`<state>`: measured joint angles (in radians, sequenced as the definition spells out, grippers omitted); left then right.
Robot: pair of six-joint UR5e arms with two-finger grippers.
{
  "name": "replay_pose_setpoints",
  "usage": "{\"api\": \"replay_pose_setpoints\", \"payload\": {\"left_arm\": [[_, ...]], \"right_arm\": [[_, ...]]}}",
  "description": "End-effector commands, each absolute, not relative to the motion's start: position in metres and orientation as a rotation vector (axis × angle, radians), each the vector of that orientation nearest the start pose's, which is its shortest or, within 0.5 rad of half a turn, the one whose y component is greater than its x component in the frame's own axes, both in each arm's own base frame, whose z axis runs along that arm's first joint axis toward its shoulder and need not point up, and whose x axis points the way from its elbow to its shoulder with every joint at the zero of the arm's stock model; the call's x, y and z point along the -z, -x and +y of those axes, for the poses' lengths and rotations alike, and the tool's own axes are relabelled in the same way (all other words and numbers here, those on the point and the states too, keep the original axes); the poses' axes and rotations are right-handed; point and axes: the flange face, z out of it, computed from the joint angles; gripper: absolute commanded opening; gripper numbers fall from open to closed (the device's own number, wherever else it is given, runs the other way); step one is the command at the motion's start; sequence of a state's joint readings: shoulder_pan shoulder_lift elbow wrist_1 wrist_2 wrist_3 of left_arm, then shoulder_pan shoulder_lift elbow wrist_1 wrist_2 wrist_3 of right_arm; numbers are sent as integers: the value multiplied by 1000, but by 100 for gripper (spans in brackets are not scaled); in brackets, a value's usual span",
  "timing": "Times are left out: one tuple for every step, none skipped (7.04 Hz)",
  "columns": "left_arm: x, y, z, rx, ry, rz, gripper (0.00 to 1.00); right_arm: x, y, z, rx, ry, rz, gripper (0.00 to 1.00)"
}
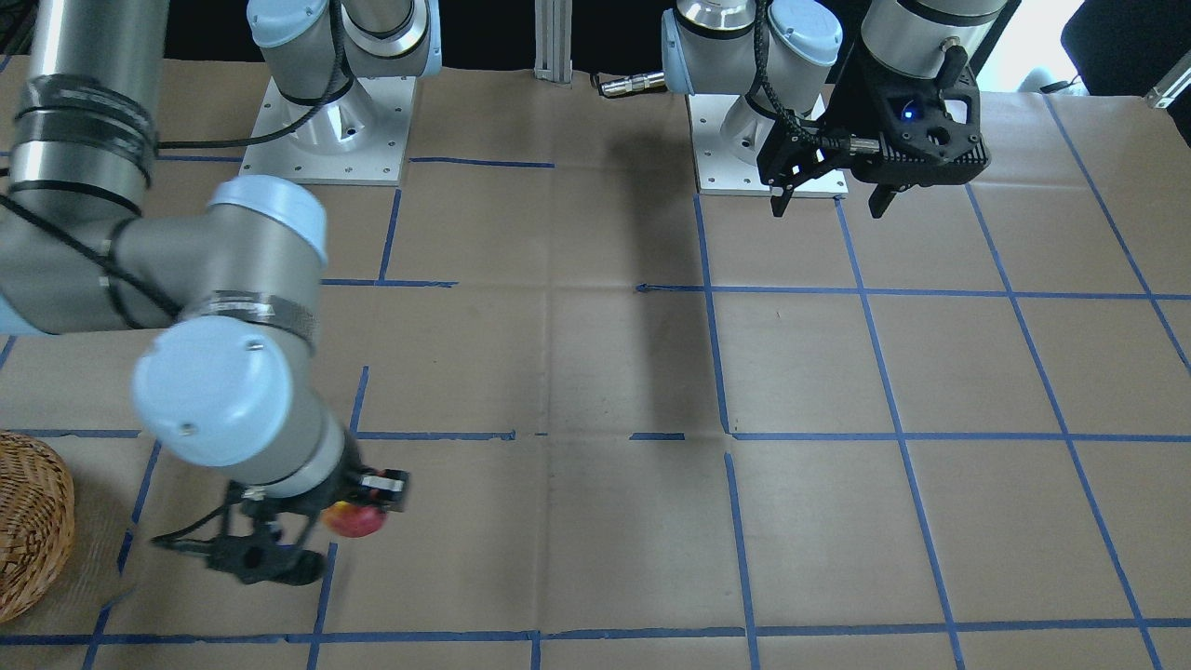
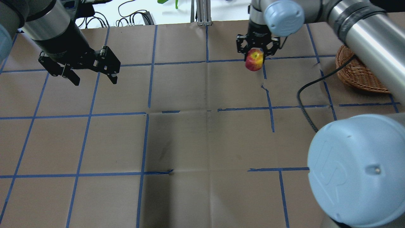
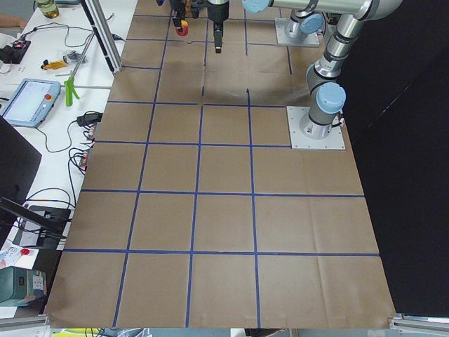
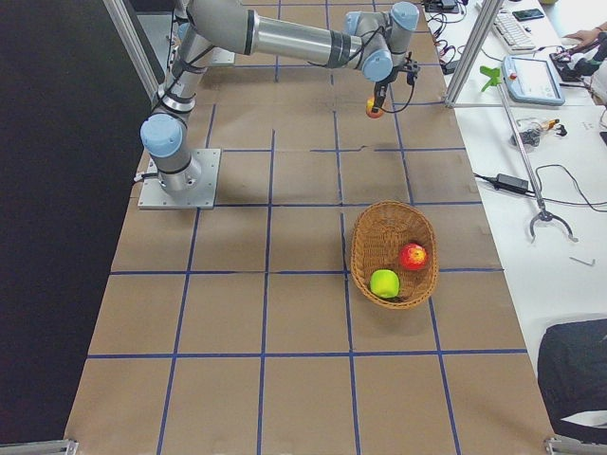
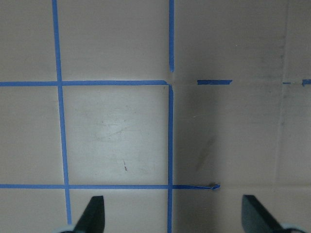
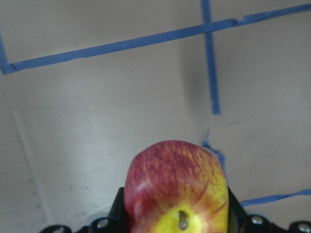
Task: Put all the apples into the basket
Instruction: 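Carry the yellow-red apple with the right gripper into the basket and release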
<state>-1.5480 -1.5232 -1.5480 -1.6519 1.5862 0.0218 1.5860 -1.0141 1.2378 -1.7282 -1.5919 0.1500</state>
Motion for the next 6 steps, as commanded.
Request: {"api": "replay_pose_setpoints", "payload": {"left_arm": [[-516, 121, -471, -10, -5, 3126, 99], [-515, 121, -471, -13, -5, 3126, 99], [-516, 120, -471, -8, -2, 3128, 99], [-516, 118, -472, -8, -5, 3128, 99], [-516, 118, -472, -8, -5, 3129, 99], [-515, 118, -473, -12, -5, 3131, 99]], "right_arm": [[-348, 27, -711, -120, 93, 3254, 10], [-344, 92, -711, -111, 243, 3246, 9], [-336, 146, -711, -55, 341, 3251, 9], [-320, 196, -708, -58, 373, 3238, 9], [-303, 224, -710, -16, 453, 3246, 9], [-276, 242, -706, -32, 442, 3200, 10]]}}
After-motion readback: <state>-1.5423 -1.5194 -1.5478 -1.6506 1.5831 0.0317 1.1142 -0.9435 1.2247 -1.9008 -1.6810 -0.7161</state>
